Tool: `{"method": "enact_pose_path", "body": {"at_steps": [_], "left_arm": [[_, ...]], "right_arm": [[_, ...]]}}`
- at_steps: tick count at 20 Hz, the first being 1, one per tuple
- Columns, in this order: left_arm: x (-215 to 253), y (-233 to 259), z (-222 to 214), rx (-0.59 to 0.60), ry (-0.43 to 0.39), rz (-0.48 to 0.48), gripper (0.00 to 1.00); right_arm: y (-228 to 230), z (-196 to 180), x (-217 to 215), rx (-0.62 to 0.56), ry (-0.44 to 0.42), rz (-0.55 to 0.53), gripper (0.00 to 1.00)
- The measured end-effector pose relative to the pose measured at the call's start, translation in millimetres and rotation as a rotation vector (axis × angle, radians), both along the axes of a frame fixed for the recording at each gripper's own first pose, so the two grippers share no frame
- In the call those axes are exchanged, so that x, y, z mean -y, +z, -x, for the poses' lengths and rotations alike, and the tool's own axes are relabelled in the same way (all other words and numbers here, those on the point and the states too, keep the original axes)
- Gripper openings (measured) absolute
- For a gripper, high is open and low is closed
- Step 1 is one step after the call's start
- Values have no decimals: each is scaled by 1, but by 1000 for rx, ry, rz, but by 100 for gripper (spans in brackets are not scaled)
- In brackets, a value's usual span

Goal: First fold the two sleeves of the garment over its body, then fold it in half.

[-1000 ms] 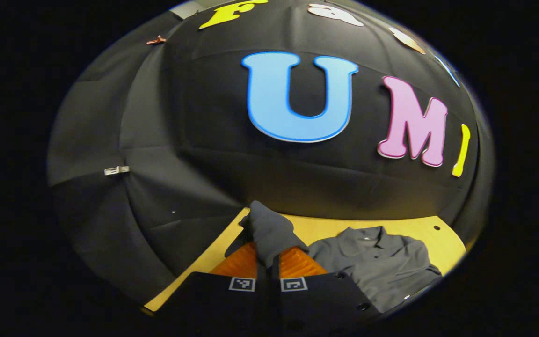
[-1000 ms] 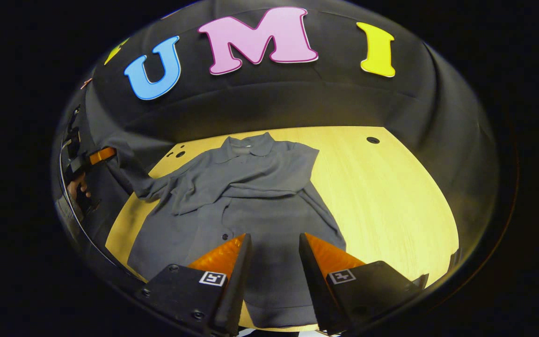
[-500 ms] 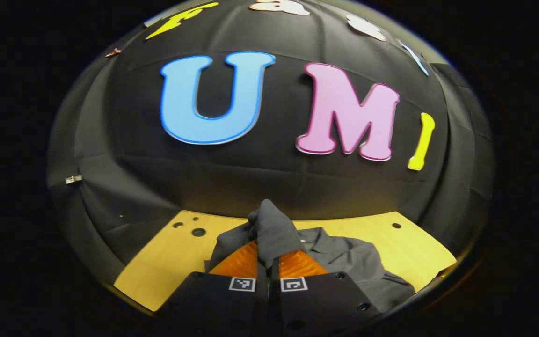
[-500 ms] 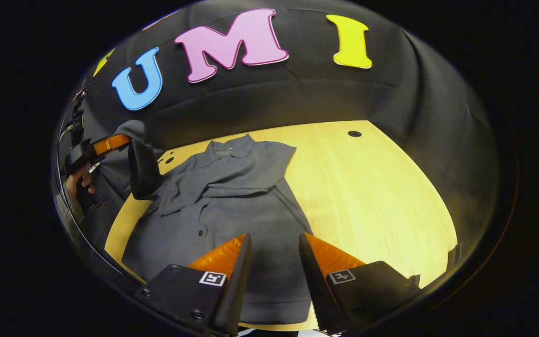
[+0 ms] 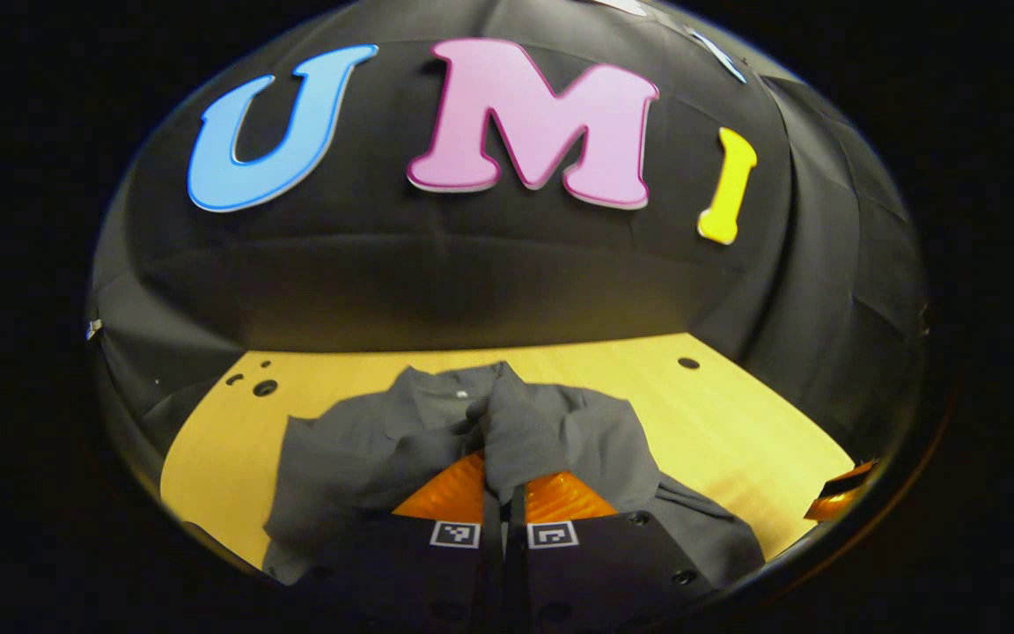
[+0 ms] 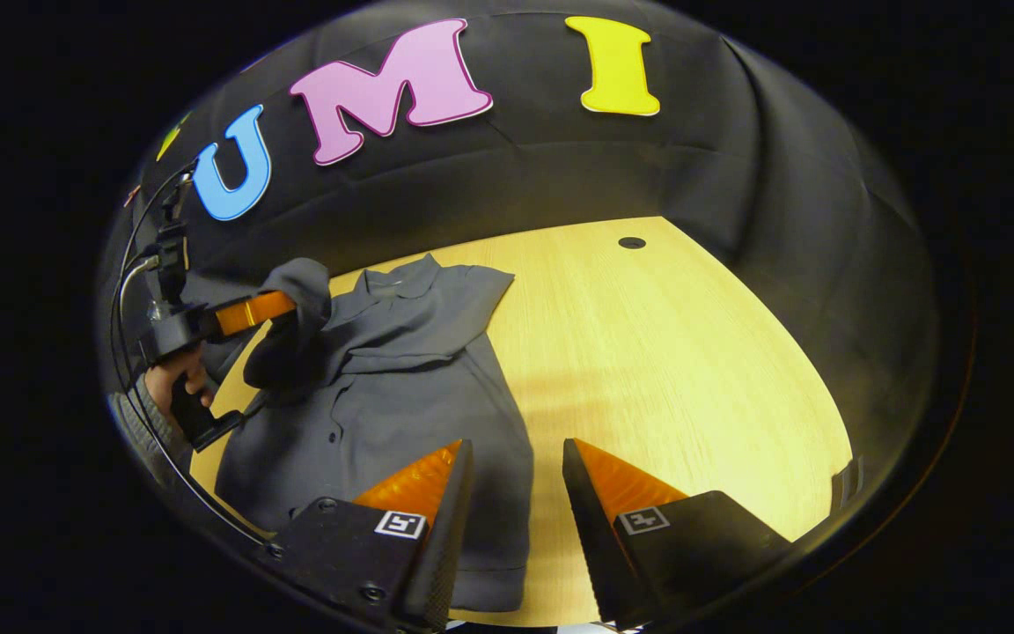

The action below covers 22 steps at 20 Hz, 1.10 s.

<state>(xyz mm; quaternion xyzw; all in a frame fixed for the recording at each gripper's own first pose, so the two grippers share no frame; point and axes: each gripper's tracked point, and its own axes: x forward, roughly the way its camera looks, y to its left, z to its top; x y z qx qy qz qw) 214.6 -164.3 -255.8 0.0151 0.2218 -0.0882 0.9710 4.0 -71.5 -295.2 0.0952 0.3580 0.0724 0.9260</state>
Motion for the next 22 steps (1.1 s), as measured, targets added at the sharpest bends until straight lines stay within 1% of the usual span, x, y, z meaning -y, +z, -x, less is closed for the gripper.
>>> {"method": "enact_pose_path", "body": {"at_steps": [2, 4, 6, 7, 9, 10, 11, 12, 13, 14, 15, 16, 17, 18, 19, 20, 21, 22], "left_arm": [[12, -27, 0, -33, -19, -27, 6], [25, -46, 4, -66, -32, -17, 6], [33, -59, 5, -85, -22, 2, 7], [36, -64, 5, -96, -14, 7, 6], [44, -73, 9, -119, -18, 13, 16], [45, -75, 10, -131, -15, 21, 19], [47, -77, 12, -137, -11, 33, 34], [50, -78, 14, -140, -13, 50, 29], [53, -77, 17, -142, -22, 70, 42], [58, -76, 19, -144, -36, 91, 38], [64, -73, 22, -144, -56, 117, 43], [67, -68, 24, -137, -70, 141, 41], [70, -63, 26, -125, -82, 153, 57], [71, -57, 29, -110, -91, 158, 64], [73, -49, 32, -93, -100, 167, 85], [76, -42, 36, -77, -117, 180, 90], [77, -31, 44, -64, -134, 193, 95], [73, -24, 52, -55, -149, 199, 96]], "right_arm": [[-9, 2, 5, -14, 12, 6, 64], [-16, 5, 9, -30, 17, 8, 64], [-22, 7, 15, -43, 20, 12, 64], [-24, 7, 17, -49, 20, 11, 64], [-28, 6, 22, -57, 15, 8, 64], [-28, 6, 24, -60, 13, 7, 64], [-28, 5, 26, -59, 8, 5, 64], [-29, 4, 26, -60, 9, 2, 64], [-30, 4, 26, -61, 11, 2, 64], [-30, 4, 26, -63, 15, 3, 64], [-31, 4, 25, -64, 17, 5, 64], [-31, 4, 25, -65, 18, 8, 64], [-30, 5, 25, -63, 18, 9, 64], [-29, 5, 23, -63, 20, 6, 64], [-29, 7, 21, -66, 24, 3, 64], [-27, 9, 18, -67, 28, -4, 64], [-25, 10, 15, -67, 31, -11, 77], [-23, 11, 13, -66, 34, -12, 68]]}}
